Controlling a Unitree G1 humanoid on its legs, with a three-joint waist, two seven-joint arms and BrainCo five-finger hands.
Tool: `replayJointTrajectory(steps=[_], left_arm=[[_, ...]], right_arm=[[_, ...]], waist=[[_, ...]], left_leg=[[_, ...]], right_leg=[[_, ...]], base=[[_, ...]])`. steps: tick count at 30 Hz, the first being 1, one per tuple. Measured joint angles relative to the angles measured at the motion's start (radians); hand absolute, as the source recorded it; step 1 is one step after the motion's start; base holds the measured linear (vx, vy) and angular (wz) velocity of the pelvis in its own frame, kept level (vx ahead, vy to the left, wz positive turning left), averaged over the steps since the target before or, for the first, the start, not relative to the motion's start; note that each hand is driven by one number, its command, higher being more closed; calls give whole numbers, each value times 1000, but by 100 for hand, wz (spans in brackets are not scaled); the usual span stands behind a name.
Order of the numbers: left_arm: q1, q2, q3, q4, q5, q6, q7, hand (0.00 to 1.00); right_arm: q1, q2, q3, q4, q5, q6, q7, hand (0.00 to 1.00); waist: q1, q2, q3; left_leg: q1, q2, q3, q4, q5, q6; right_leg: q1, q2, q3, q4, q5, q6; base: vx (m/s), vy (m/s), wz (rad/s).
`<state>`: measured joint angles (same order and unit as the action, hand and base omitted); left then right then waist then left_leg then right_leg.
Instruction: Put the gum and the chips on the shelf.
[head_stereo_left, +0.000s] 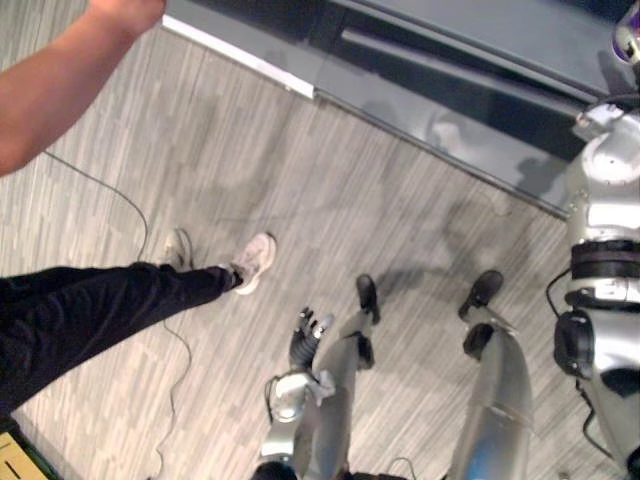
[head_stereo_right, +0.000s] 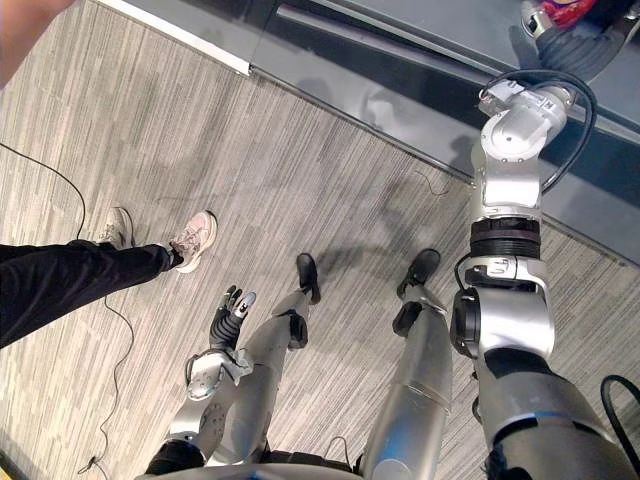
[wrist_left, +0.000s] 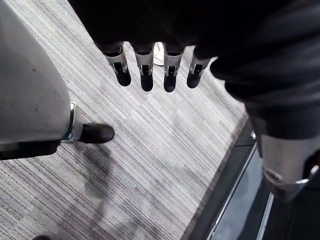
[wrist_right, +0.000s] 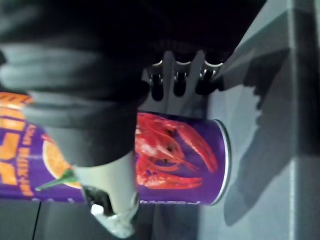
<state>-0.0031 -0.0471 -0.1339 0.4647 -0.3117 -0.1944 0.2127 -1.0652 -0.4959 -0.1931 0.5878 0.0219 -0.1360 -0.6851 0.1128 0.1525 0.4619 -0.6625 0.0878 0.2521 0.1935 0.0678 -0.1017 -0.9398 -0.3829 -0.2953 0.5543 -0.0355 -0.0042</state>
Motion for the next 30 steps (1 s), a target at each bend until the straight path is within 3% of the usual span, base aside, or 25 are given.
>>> replayJointTrajectory(steps=[9,14,18,22,26,30], left_arm=[[0,1,-16,0,0,0,0,0],[1,1,-14,25,0,2,0,0],[1,0,2,91,2,9,0,0],[-5,1,71,191,20,15,-1,0],[-32,0,136,300,57,32,-1,0],[-52,16,240,423,103,35,2,0]], right_arm=[[2,4,37,59,27,-3,20,0],[61,57,85,124,64,-18,42,0],[149,122,94,179,67,-40,71,0],[302,226,45,223,69,-38,103,0],[474,341,-49,251,76,-13,129,0],[650,464,-118,238,75,-4,159,0]], waist=[[-4,0,0],[-14,-4,-3],[-24,-8,-7],[-27,-40,-30],[-31,-55,-49],[-49,-94,-90]], left_leg=[[14,14,-6,37,-11,-1],[55,46,-16,92,-49,-7],[127,67,-17,124,-82,-11],[206,81,-23,122,-103,-18],[292,82,-24,72,-104,-19],[411,78,8,-36,-87,-26]], right_leg=[[37,8,-8,-4,0,0],[124,37,-28,-35,-3,6],[224,57,-38,-63,-1,8],[328,75,-61,-106,4,17],[439,88,-96,-186,20,38],[557,123,-112,-331,79,58]], base=[[-5,-1,-2],[-8,6,-13],[29,25,-15],[58,21,-7],[78,40,-2],[114,53,-22]])
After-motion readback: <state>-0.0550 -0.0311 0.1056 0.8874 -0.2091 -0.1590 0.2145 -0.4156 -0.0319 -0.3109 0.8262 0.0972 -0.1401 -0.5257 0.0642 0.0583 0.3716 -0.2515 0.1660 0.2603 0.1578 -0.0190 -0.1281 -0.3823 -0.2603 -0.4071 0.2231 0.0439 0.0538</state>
